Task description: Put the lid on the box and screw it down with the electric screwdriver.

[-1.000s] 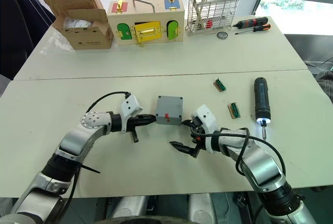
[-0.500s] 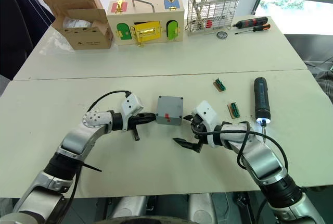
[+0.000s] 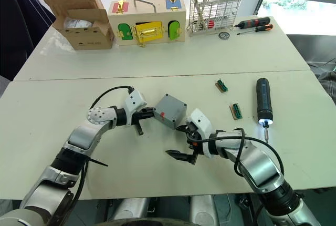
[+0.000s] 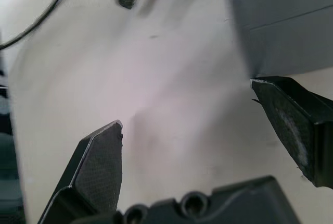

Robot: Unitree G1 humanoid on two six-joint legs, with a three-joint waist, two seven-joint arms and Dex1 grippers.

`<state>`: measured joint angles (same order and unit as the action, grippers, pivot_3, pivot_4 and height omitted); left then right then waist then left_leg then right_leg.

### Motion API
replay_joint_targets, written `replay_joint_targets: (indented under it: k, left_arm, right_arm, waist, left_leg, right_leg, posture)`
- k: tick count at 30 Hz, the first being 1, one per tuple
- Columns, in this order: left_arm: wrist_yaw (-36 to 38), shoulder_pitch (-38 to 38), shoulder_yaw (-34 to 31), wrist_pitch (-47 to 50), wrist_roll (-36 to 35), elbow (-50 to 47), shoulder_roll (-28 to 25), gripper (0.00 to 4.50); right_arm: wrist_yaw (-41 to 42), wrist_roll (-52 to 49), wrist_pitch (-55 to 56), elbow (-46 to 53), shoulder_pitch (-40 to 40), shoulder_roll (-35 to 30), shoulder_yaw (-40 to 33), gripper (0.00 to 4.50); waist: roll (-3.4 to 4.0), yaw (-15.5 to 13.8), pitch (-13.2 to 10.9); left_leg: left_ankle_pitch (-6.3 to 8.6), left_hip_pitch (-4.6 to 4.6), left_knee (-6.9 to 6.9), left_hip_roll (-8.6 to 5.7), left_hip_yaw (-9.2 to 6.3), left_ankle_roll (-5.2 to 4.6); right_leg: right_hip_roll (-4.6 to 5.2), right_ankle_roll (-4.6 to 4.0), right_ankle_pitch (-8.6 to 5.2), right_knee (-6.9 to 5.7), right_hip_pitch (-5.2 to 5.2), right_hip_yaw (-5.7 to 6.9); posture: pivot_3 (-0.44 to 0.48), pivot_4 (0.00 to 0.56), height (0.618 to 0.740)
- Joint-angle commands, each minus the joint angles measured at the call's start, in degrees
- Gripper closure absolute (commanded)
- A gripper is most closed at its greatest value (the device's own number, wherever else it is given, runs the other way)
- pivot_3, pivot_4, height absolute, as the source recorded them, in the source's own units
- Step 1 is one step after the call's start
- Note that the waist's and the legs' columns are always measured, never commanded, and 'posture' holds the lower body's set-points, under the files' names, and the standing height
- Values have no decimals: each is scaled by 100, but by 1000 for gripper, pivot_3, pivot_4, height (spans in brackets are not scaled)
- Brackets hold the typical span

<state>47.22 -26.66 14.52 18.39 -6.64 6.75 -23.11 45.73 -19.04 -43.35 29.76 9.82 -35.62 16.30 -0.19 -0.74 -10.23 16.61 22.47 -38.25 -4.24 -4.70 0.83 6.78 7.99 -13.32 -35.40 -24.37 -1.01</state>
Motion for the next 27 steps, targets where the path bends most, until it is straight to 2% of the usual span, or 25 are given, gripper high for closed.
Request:
replay_joint_targets:
  k: [1,4,8,13,20,23,27]
  left_arm:
    - [-108,-1,-147,-66,88,-25,-95,4500]
    - [-66,192,-293,107,4,-266,-308,4500]
    - [321,856,-399,770,-408,-1344,-801,4500]
    - [519,1287,-335,1417,-837,-2283,-1047,4500]
    - [297,1315,-179,1605,-792,-2401,-896,4500]
    - [209,1289,-103,1523,-712,-2306,-815,4500]
    - [-107,1052,3,1216,-328,-1835,-654,4500]
  right_arm:
    - [0,101,313,158,15,-233,-289,15]
    - [187,351,1011,-179,76,-590,-519,15]
    - [685,899,2698,-1278,438,-999,-574,15]
    - [1185,1247,3860,-2569,1095,-904,-325,15]
    - [1817,1623,5290,-4260,2093,-292,128,15]
    - [2094,1637,5627,-4468,2199,-111,253,15]
    - [2383,1510,5570,-4267,2132,27,292,15]
  waist:
    - [0,2,0]
    - [0,13,0]
    - [0,143,2]
    - [0,145,2]
    - [0,137,2]
    - [0,139,2]
    - [1,128,3]
  left_leg:
    - [0,0,0,0,0,0]
    - [0,0,0,-2,1,0]
    - [1,-2,4,2,9,-1]
    - [2,-4,10,10,11,-2]
    - [1,-3,8,10,7,-1]
    - [1,-3,8,10,7,-1]
    - [0,-3,4,9,7,1]
  right_leg:
    - [0,0,0,0,0,0]
    - [-1,0,0,0,0,0]
    - [-5,1,0,1,-5,-1]
    - [-3,2,-1,2,-7,-2]
    - [-1,1,-1,4,-3,-2]
    - [0,1,-1,6,-4,-2]
    - [0,1,-1,2,-3,-2]
  posture:
    - [0,150,734]
    - [0,150,734]
    - [0,150,734]
    - [0,150,734]
    - [0,150,734]
    - [0,150,734]
    - [0,150,734]
